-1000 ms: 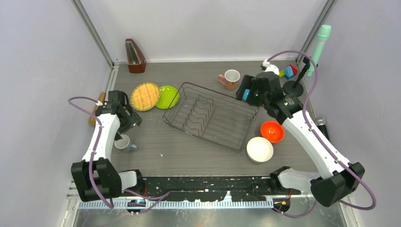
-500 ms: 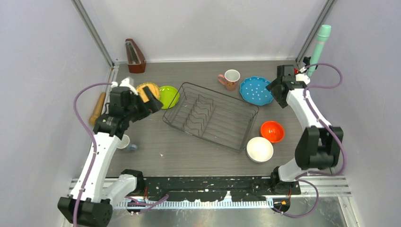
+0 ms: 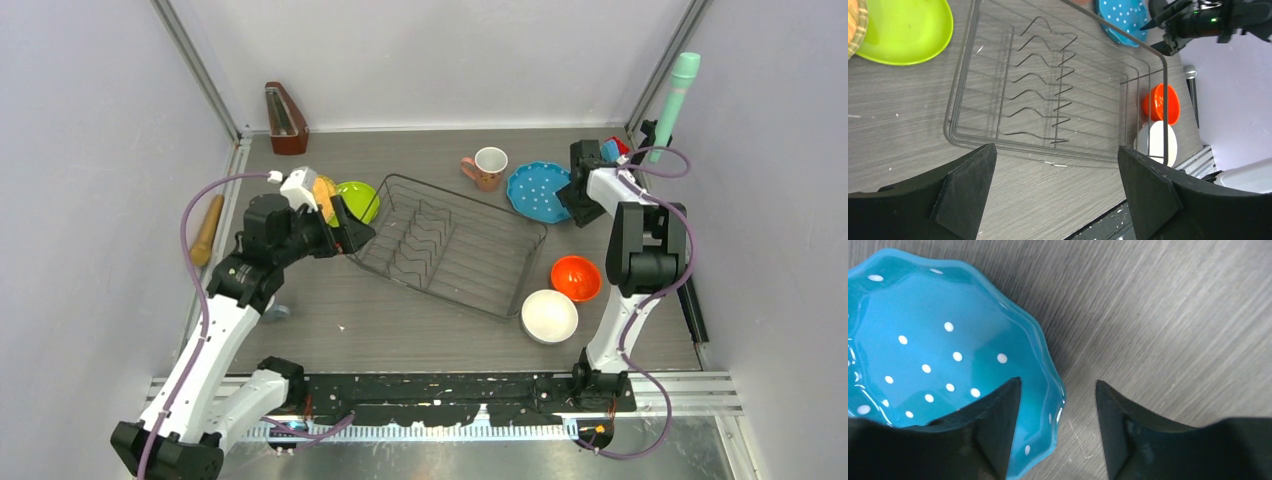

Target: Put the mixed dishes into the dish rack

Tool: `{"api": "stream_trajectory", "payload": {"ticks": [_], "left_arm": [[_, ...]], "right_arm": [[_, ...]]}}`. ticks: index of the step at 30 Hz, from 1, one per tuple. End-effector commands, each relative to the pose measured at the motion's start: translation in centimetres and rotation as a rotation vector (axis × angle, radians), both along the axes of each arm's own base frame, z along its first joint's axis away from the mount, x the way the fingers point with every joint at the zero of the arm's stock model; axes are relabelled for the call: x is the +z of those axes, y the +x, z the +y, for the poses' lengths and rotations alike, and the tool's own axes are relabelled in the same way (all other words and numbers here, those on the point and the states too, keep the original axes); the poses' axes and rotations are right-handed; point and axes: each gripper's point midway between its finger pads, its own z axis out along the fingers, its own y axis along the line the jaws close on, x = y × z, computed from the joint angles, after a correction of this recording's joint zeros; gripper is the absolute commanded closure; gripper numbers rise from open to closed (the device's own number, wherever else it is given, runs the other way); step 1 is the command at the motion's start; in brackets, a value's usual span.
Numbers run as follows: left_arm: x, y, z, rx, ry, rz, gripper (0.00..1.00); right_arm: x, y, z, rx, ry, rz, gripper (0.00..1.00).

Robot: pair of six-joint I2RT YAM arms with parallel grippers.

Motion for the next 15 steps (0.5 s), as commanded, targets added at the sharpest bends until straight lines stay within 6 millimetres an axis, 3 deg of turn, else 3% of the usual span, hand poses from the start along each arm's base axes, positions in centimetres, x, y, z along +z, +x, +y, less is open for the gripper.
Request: {"api": "stream_trajectory", "payload": {"ticks": [1,6,8,9,10,12,15], "left_arm": [[2.8,0.1,-0.4,-0.057,0.003,-0.157,0.06],[2.6,0.6,-1.3,-0.094,-0.013,-0.143,0.07],[2.6,0.9,-1.9,-0.119,-0.032,-0.136,0.07],[2.6,1.1,-2.3,-0.130,-0.040,-0.130,0.08],[2.7,1.2,-2.6,-0.140,-0.045,-0.127,0.08],[2.8,1.6,-3.1,-0.154,-0.050,-0.124,0.08],[3.5,1.9,-4.4,-0.190,-0.047,-0.139,0.15]], "right_arm": [[0.0,2.4,-0.4,-0.003,0.006,-0.050,0.44],[-1.5,2.5,-0.6,-0.009,0.010,-0.034,0.56],[-2.0,2.4,-0.7,-0.007,0.009,-0.024,0.73],[-2.1,2.4,-0.7,-0.006,0.010,-0.021,0.89],[-2.1,2.2,-0.8,-0.003,0.008,-0.014,0.97],[-1.5,1.7,-1.2,-0.009,-0.014,-0.006,0.99],[1.0,1.0,-2.1,-0.026,-0.068,-0.033,1.00]]}}
